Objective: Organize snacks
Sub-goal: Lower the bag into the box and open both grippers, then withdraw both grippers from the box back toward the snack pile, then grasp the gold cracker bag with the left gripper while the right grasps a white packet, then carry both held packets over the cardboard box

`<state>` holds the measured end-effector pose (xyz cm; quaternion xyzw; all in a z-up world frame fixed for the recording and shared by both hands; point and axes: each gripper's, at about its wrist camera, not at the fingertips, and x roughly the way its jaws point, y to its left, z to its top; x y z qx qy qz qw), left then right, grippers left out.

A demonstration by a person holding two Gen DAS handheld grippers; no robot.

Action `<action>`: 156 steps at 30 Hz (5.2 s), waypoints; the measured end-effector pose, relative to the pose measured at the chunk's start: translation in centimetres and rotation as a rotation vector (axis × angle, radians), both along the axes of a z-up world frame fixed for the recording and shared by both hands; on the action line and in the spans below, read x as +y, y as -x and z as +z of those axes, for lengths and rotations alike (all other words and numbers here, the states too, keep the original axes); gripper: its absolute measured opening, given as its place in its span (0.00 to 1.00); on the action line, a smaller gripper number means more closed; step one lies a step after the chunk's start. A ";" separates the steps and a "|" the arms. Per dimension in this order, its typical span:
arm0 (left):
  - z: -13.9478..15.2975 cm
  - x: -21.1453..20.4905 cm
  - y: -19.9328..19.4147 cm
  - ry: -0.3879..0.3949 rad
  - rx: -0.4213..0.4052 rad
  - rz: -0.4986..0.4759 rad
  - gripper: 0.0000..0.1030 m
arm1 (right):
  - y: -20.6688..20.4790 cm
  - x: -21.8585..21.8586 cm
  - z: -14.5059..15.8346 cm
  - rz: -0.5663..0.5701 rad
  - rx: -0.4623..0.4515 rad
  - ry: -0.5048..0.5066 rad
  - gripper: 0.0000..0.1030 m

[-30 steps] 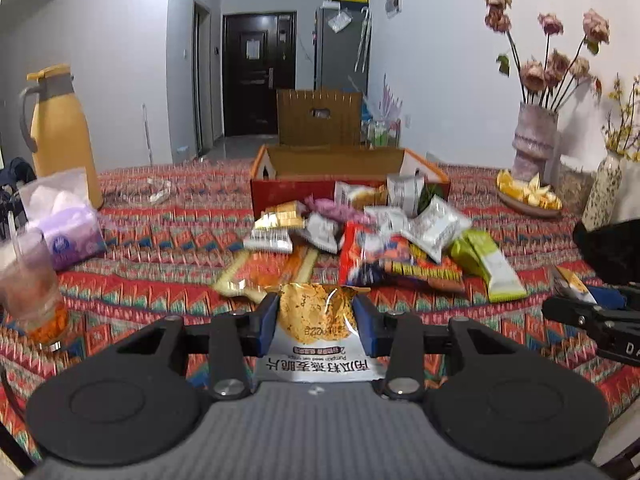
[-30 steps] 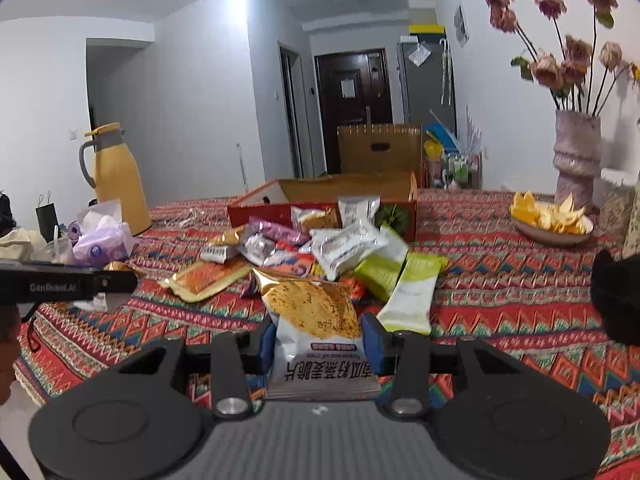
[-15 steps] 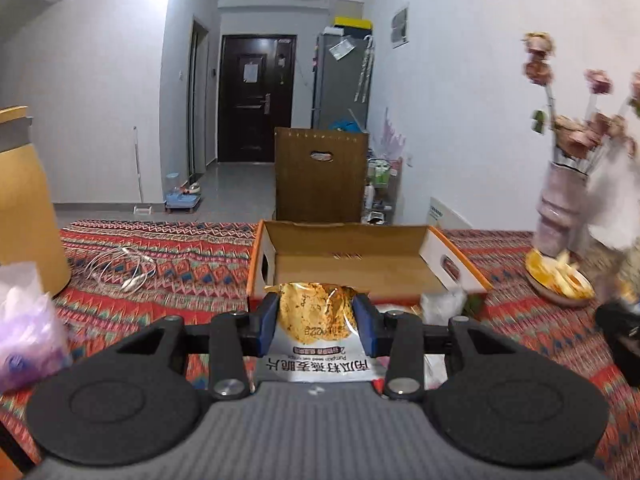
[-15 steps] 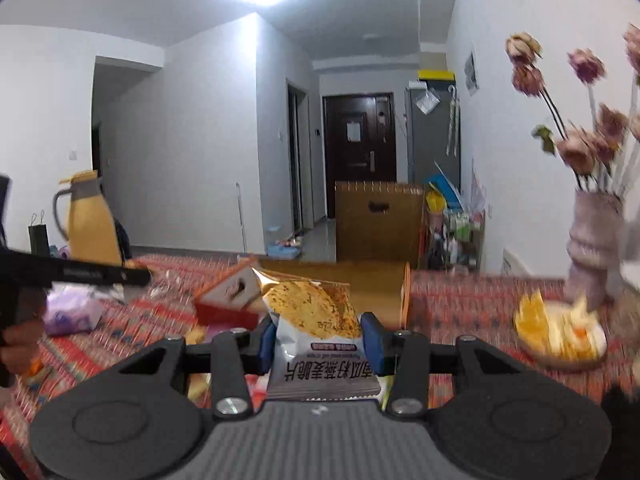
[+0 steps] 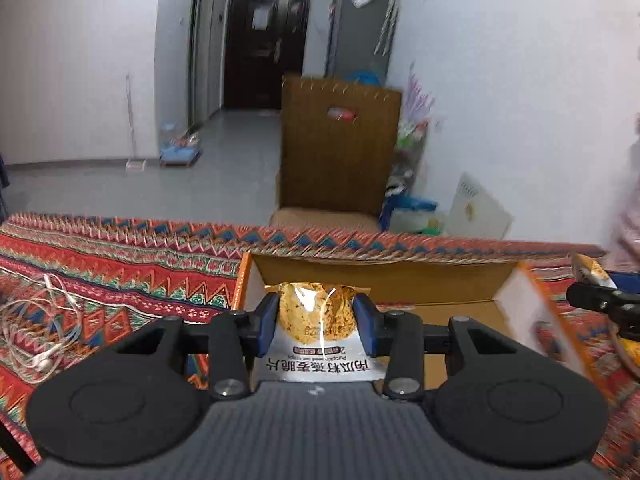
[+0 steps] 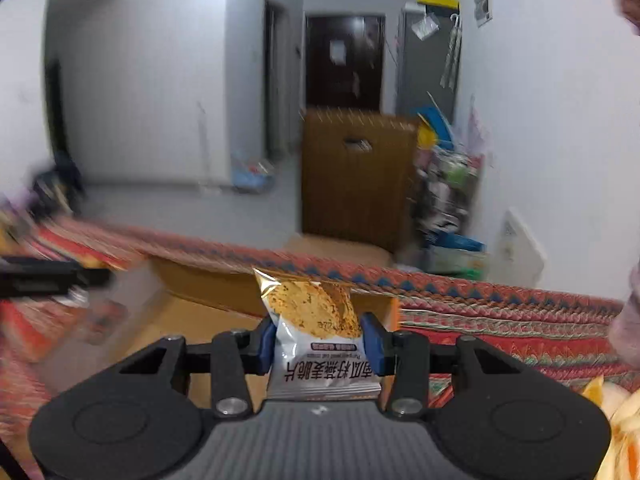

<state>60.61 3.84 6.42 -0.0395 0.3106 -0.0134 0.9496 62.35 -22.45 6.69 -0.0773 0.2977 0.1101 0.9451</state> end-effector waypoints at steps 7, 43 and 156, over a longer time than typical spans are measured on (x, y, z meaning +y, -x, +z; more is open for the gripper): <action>-4.5 -0.3 -6.4 -0.025 0.082 0.040 0.45 | -8.9 4.2 -7.1 -0.016 0.197 0.220 0.44; 10.3 0.1 34.0 0.075 -0.309 -0.078 1.00 | 28.2 -5.9 9.8 0.029 -0.207 -0.156 1.00; -4.5 -2.7 42.1 0.073 -0.016 -0.048 0.55 | 40.8 -4.1 -8.2 -0.047 0.025 -0.313 0.39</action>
